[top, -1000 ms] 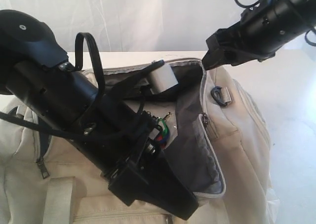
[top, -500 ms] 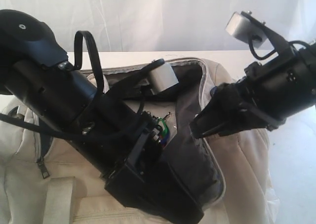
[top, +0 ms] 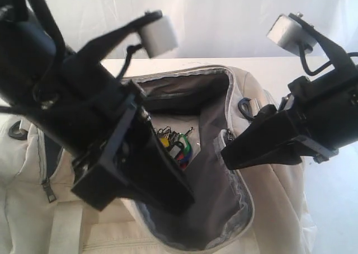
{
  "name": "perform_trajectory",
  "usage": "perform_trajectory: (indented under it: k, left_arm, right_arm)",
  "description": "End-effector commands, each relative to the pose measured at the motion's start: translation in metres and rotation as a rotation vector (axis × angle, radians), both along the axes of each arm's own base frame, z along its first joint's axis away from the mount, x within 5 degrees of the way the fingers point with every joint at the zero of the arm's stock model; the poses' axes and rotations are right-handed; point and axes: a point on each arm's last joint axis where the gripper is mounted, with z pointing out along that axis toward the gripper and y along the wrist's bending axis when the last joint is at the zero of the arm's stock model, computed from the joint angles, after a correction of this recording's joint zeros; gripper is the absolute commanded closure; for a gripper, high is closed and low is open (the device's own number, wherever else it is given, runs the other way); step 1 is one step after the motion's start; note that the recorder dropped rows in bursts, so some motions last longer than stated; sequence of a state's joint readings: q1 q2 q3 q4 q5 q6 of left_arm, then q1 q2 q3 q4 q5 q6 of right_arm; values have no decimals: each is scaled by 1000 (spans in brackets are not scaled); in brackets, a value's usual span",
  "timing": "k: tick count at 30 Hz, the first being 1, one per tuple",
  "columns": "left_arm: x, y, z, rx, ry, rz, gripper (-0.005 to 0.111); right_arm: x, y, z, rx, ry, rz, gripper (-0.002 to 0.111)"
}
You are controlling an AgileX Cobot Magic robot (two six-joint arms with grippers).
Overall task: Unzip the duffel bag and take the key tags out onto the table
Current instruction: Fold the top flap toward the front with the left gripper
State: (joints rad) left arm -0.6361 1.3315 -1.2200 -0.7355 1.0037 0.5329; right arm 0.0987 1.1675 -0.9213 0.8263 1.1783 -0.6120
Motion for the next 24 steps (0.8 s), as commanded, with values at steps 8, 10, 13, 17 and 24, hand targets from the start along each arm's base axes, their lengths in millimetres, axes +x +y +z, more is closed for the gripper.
perform_trajectory:
  k: [8,10,13,17,24]
  left_arm:
    - [61,30,27,188,-418,591,63]
    - [79,33,23,220,-402,625,63]
    - [105,33,15,251,-392,647,63]
    - [122,26,-4,362,-343,561,63]
    - [98,28,-31,566,-64,315,67]
  right_arm:
    - [3,-3,-1,-9,-42,-14,59]
    - [6,-3,0,-11,-60,-34,59]
    - [9,-4,2,-13,-91,-60,59]
    - [13,-4,11,-10,-132,-73,59]
    - [20,-5,24,-1,-201,-107,59]
